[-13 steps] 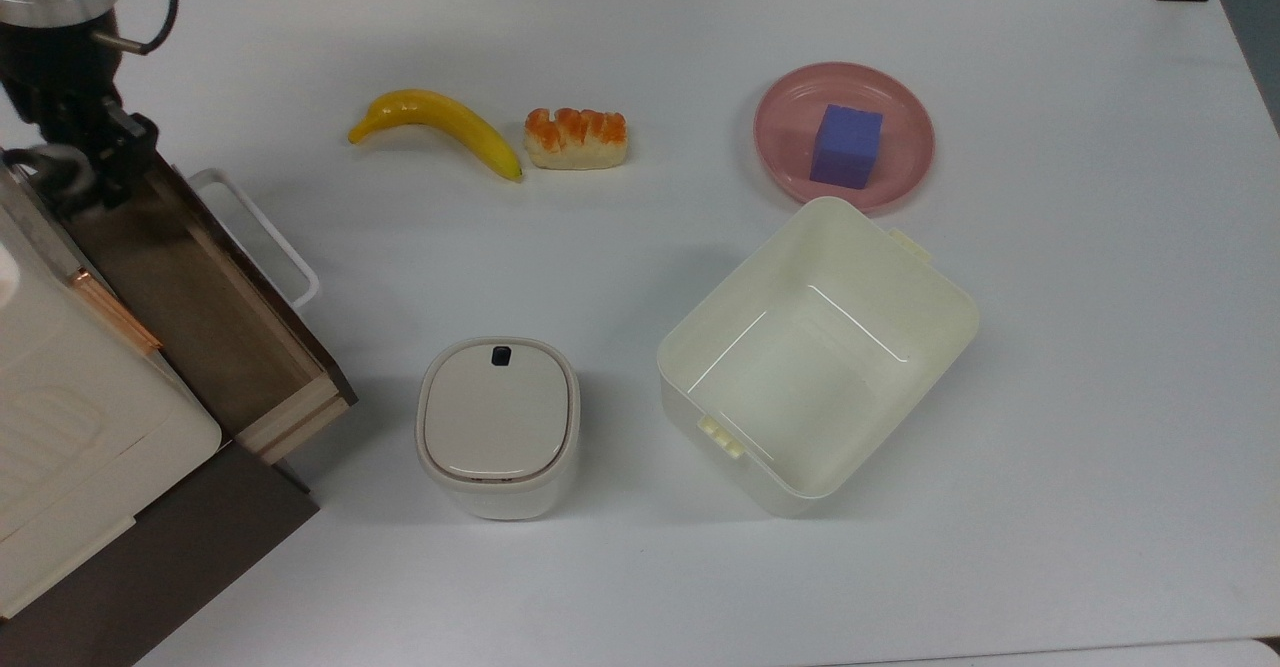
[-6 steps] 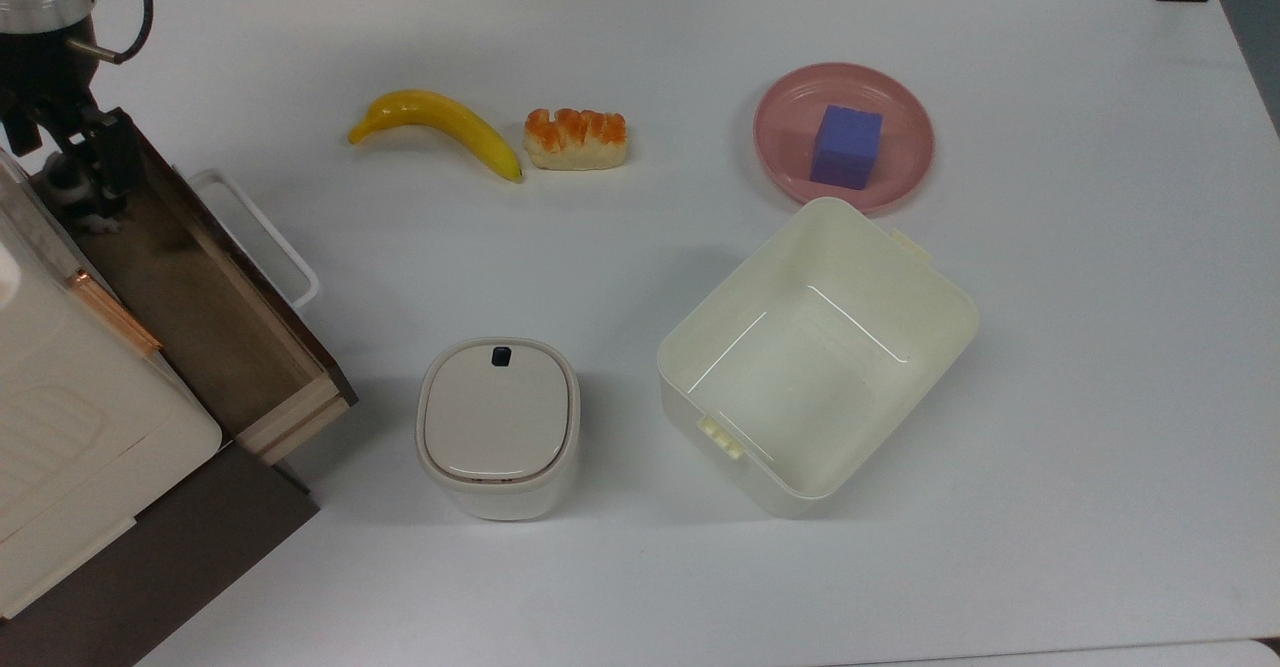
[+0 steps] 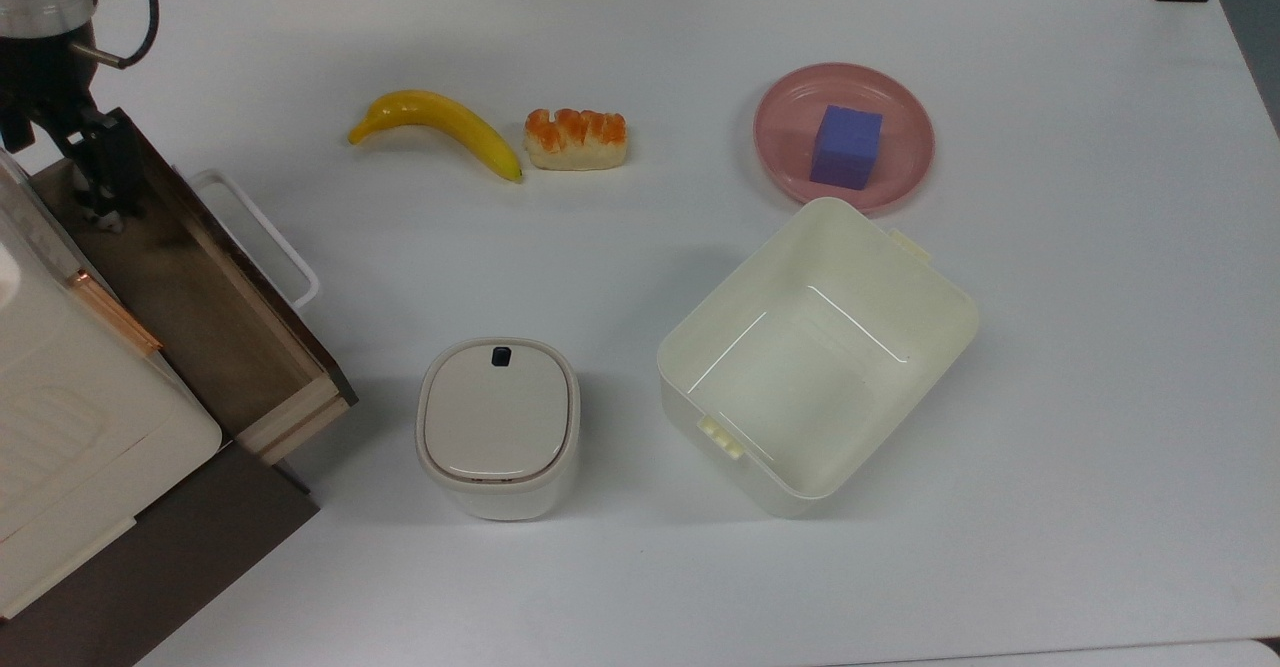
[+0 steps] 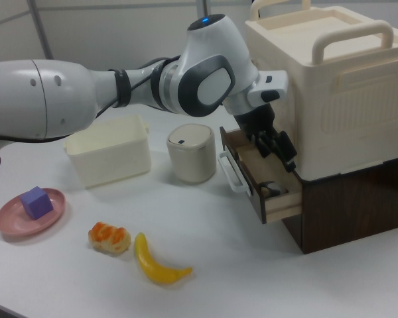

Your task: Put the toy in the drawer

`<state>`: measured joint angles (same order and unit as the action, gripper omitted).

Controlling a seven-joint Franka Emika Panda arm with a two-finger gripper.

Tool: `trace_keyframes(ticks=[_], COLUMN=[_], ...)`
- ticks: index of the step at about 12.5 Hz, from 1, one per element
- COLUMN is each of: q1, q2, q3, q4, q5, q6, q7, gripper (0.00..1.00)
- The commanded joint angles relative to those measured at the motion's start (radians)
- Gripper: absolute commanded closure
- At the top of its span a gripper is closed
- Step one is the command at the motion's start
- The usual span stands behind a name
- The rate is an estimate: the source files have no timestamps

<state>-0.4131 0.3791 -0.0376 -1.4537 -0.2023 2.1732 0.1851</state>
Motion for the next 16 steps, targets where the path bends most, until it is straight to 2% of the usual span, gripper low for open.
trace_keyframes(ticks=[1,5,8,13,16], q1=[0.017,0.043,0.043,0.027,0.045], q2=[-0.037,-0.078,-0.126,-0.132,-0.158], q3=[0.004,0.010,0.010,0.001,0.024], q4=[-0.065,-0.085,-0.149,-0.149,-0.149], q5=[-0.042,-0.054,-0.130,-0.134,-0.132], q6=[-0.015,-0.145,-0.214,-0.219,-0.301], q7=[0.014,0.014,0.016,0.013,-0.027], gripper=[0.00,0.00,0.00,0.00,0.00])
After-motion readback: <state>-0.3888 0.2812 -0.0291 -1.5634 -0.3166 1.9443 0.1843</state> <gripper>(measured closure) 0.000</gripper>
